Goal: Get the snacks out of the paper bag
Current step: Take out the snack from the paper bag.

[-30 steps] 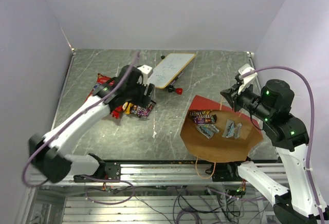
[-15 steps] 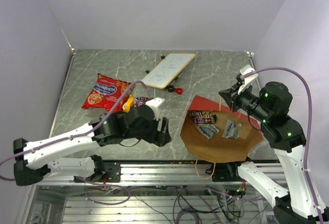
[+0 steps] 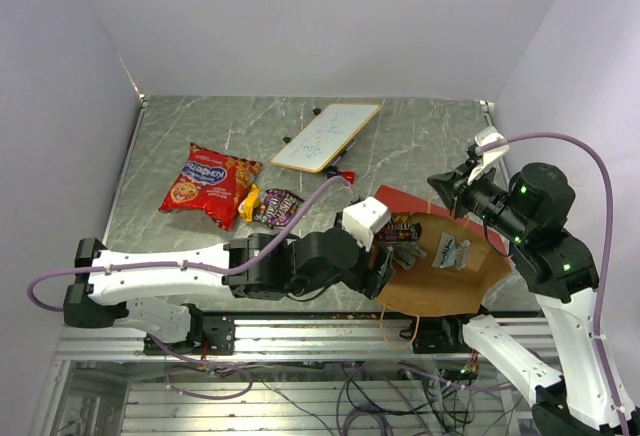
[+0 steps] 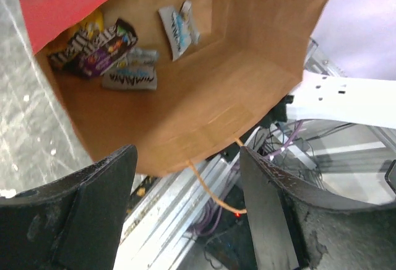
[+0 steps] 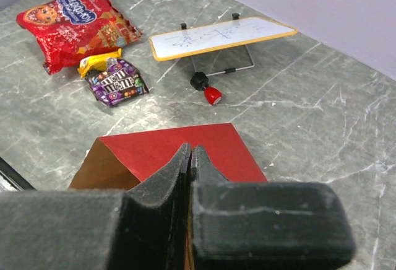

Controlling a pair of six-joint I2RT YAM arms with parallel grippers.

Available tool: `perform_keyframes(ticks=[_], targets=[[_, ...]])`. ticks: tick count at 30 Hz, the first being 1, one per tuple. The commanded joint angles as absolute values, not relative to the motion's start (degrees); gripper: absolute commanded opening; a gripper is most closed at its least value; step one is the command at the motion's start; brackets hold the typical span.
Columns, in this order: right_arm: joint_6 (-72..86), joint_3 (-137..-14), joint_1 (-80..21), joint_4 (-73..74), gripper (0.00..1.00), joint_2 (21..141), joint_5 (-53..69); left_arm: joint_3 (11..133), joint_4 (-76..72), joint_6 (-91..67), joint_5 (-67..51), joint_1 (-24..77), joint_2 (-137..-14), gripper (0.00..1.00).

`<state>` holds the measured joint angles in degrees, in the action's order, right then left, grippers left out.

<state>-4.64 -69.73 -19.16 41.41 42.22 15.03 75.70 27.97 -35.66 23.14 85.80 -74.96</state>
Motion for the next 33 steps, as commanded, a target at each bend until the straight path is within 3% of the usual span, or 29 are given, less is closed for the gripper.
perform_keyframes(ticks=[1, 5, 13, 18, 22, 33], targets=[[-2.3, -69.6, -19.3, 39.5, 0.0, 41.8, 15.9, 75.1, 14.4, -26.4, 31.2, 88.9, -75.6, 0.77], [-1.0, -69.8, -19.3, 39.2, 0.0, 42.5, 16.5, 73.2, 6.8, -21.3, 32.6, 90.2, -79.6, 0.74], [0.4, -72.9, -19.4, 39.8, 0.0, 44.6, 17.3, 69.9, -6.0, -14.9, 35.2, 90.5, -89.5, 0.55], [-0.6, -76.7, -19.3, 42.1, 0.0, 46.9, 17.2, 69.0, -11.3, -12.5, 38.4, 90.0, -97.0, 0.51], [0.2, -79.0, -19.4, 43.6, 0.0, 48.0, 18.4, 72.8, -9.0, -14.7, 38.7, 88.2, -105.5, 0.51], [0.8, -78.8, -19.4, 44.9, 0.0, 47.6, 21.5, 80.9, -8.0, -15.1, 40.1, 83.0, -118.0, 0.65]])
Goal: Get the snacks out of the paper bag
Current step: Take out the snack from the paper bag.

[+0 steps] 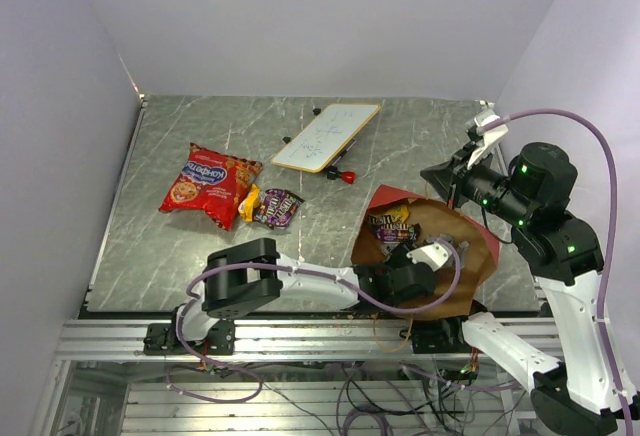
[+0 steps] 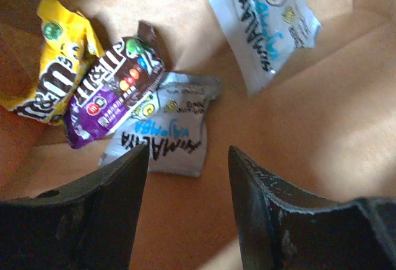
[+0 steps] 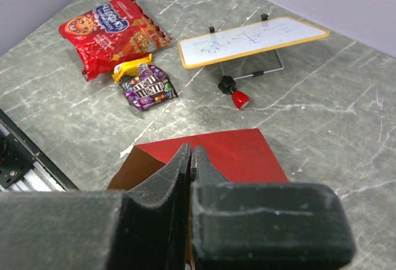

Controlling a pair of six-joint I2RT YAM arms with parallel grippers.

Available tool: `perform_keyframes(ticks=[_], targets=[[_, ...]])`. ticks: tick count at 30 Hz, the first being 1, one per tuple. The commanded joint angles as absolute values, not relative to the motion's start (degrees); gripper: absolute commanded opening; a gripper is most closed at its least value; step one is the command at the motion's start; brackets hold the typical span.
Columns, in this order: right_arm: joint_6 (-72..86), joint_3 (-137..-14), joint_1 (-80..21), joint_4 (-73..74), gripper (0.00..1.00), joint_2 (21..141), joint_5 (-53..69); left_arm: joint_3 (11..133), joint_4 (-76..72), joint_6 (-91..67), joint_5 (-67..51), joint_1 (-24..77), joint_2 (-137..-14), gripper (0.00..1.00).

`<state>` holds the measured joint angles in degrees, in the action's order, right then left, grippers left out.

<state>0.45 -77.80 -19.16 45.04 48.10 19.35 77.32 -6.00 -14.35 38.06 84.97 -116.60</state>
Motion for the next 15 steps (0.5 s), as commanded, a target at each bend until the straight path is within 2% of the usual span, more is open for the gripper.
perform_keyframes(ticks=[1, 8, 15], targets=[[0.6, -78.6, -19.4, 44.8, 0.0, 47.3, 21.6, 81.5, -7.8, -15.2, 40.1, 82.6, -118.7, 0.66], [-2.4, -78.0, -19.3, 45.8, 0.0, 46.5, 22.0, 88.7, -6.2, -12.0, 41.7, 80.4, -126.0, 0.75], [-4.1, -78.7, -19.3, 46.9, 0.0, 47.0, 22.6, 93.0, -2.6, -12.5, 44.6, 77.5, -129.6, 0.77]])
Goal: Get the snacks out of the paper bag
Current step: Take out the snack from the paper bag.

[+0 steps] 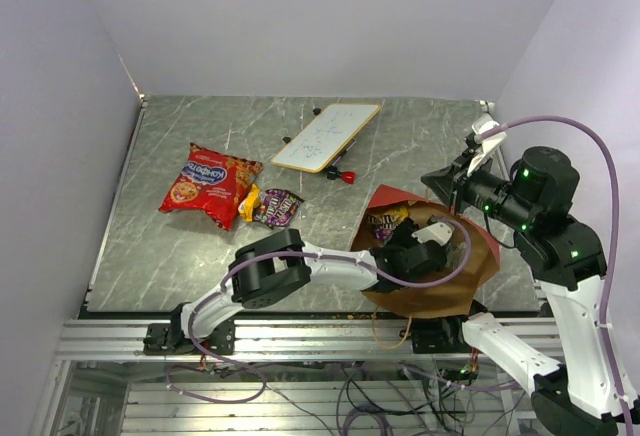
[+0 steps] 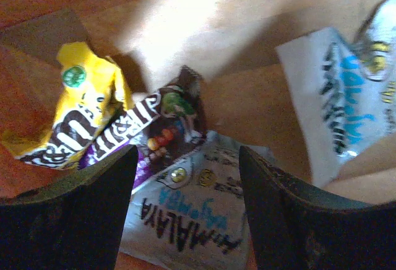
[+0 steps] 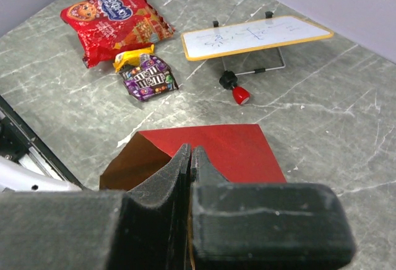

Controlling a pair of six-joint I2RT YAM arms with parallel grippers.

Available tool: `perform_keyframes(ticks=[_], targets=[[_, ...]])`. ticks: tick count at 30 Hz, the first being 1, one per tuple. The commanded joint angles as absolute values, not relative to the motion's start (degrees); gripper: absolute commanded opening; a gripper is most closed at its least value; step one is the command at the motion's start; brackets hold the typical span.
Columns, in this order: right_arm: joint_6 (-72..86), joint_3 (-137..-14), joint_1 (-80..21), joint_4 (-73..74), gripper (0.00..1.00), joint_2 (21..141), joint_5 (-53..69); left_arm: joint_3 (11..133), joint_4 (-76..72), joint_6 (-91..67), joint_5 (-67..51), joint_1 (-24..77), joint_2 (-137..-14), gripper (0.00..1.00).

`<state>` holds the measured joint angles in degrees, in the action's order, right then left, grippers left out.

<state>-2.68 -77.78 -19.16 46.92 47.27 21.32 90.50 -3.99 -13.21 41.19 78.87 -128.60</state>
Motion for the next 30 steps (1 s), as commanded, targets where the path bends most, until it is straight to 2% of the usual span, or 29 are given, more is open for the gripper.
perform_keyframes(ticks=[1, 7, 13, 16, 22, 26, 30], targets=[[-4.0, -78.5, -19.3, 46.7, 0.0, 46.8, 22.8, 93.4, -2.2, -12.2, 44.9, 77.3, -130.1, 0.77], [-4.0, -77.8, -19.4, 46.6, 0.0, 46.5, 23.6, 97.7, 0.4, -9.2, 46.0, 76.0, -134.6, 0.75], [-4.6, -78.0, -19.3, 47.4, 0.0, 46.1, 23.4, 98.8, 0.6, -7.7, 46.0, 74.5, -136.1, 0.66], [-4.7, -77.5, -19.3, 47.2, 0.0, 45.7, 23.4, 97.3, -0.5, -6.6, 46.0, 74.3, -135.0, 0.57], [-5.3, -76.1, -19.3, 45.9, 0.0, 45.4, 22.0, 96.2, 0.4, -6.1, 43.4, 75.0, -131.6, 0.22], [-5.8, -75.1, -19.3, 44.5, 0.0, 45.0, 20.5, 96.1, 3.8, -6.7, 42.2, 76.9, -128.5, 0.1], [-6.0, -73.4, -19.3, 42.5, 0.0, 44.8, 18.6, 94.8, 8.6, -9.1, 40.3, 79.7, -124.1, 0.08]])
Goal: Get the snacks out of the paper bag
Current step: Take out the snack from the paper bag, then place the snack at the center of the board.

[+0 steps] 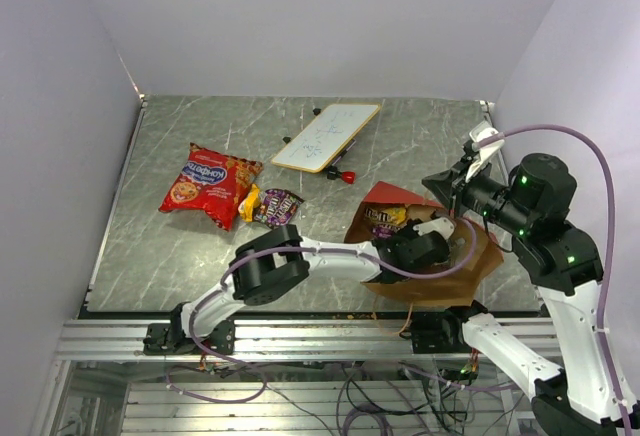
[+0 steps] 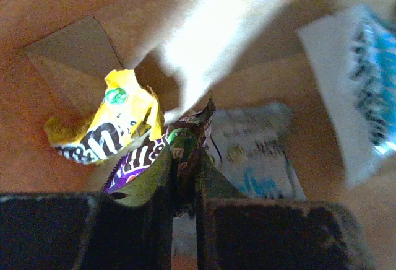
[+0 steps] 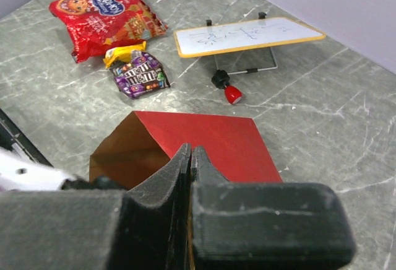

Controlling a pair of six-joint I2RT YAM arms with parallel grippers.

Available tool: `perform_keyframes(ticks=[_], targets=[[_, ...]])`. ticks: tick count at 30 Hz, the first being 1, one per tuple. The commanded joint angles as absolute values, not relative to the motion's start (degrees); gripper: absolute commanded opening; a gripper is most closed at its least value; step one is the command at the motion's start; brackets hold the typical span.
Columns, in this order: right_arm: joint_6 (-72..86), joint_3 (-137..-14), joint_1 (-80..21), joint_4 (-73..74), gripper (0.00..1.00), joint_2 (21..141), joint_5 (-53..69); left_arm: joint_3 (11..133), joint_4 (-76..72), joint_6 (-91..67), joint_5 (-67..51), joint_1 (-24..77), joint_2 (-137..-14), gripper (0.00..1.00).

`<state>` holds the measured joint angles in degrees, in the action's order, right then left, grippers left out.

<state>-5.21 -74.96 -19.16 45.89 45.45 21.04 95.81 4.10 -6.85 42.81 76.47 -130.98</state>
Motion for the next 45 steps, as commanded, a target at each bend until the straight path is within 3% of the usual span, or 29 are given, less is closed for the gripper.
perform_keyframes(ticks=[1, 16, 24, 27, 32, 38, 45], targets=[[-6.0, -72.9, -19.4, 41.9, 0.0, 44.8, 18.0, 94.2, 10.3, -9.6, 39.3, 80.4, -122.7, 0.07], [-5.5, -65.3, -19.4, 38.4, 0.0, 41.6, 10.9, 83.8, 22.2, -14.0, 14.8, 87.0, -90.6, 0.07], [-2.9, -66.5, -19.3, 38.8, 0.0, 42.2, 10.1, 84.7, 41.5, -20.1, 21.5, 87.1, -75.3, 0.07], [-2.7, -65.8, -19.4, 37.3, 0.0, 42.4, 9.5, 83.6, 48.0, -20.2, 32.8, 86.3, -70.6, 0.07], [-3.5, -67.1, -19.3, 37.2, 0.0, 43.8, 9.1, 79.9, 49.5, -20.2, 39.5, 70.9, -64.5, 0.07], [-5.3, -68.3, -19.3, 37.5, 0.0, 45.5, 8.9, 75.5, 52.0, -18.4, 43.3, 55.2, -71.4, 0.07], [-6.0, -69.9, -19.3, 37.2, 0.0, 47.7, 10.9, 78.0, 47.6, -25.5, 29.3, 40.5, -86.0, 0.07]])
